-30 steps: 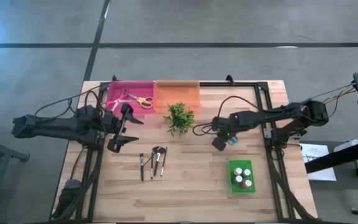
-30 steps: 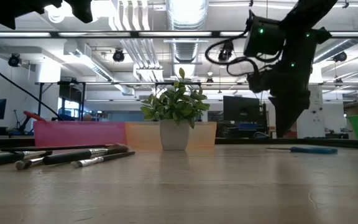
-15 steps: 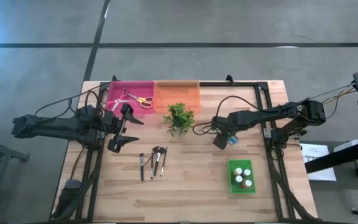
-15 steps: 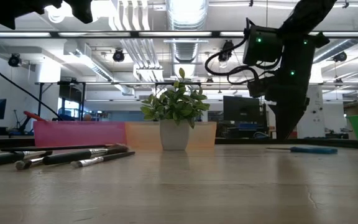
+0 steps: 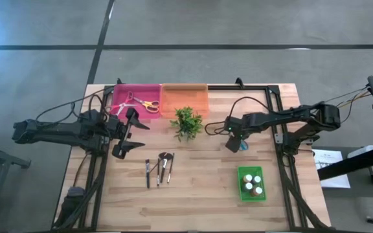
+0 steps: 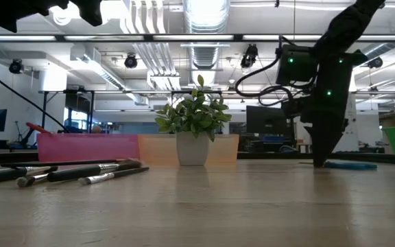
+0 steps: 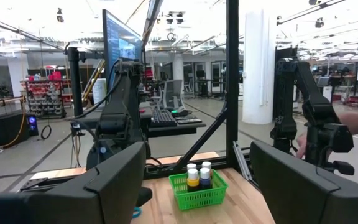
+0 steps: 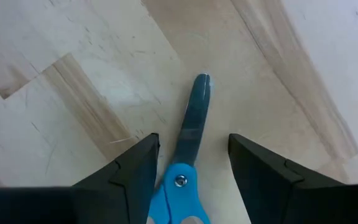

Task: Pick & Place Paint Supplies
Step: Put the blue scissors into the pink bin

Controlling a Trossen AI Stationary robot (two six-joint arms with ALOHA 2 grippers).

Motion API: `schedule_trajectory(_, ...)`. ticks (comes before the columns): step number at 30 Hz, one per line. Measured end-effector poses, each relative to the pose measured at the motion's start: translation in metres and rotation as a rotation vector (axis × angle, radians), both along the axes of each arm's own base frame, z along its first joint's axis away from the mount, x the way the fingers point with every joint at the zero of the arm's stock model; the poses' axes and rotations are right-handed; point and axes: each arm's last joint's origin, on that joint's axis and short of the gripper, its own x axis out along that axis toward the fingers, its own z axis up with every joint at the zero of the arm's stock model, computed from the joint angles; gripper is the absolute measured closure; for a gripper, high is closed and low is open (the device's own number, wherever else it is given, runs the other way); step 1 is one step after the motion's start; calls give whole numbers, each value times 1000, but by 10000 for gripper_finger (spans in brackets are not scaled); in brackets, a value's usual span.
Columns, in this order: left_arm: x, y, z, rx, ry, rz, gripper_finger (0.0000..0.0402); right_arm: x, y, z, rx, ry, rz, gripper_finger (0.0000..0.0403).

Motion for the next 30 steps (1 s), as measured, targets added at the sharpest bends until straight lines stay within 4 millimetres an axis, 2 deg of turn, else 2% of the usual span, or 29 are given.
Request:
schedule_trajectory(5,0,0,0,3,-1,0,103,-1,1,-2,11,1,-7,246)
schedule_trajectory(14,0,0,0,3,1,0,103,-1,1,-2,19,0,-12,379)
schedule_trajectory(25,0,0,0,4,2,1,103,0,3,-2,32,-6,21,379)
schedule_trajectory(30,0,0,-1,5,9,1,103,5,6,5,37,-36,41,379)
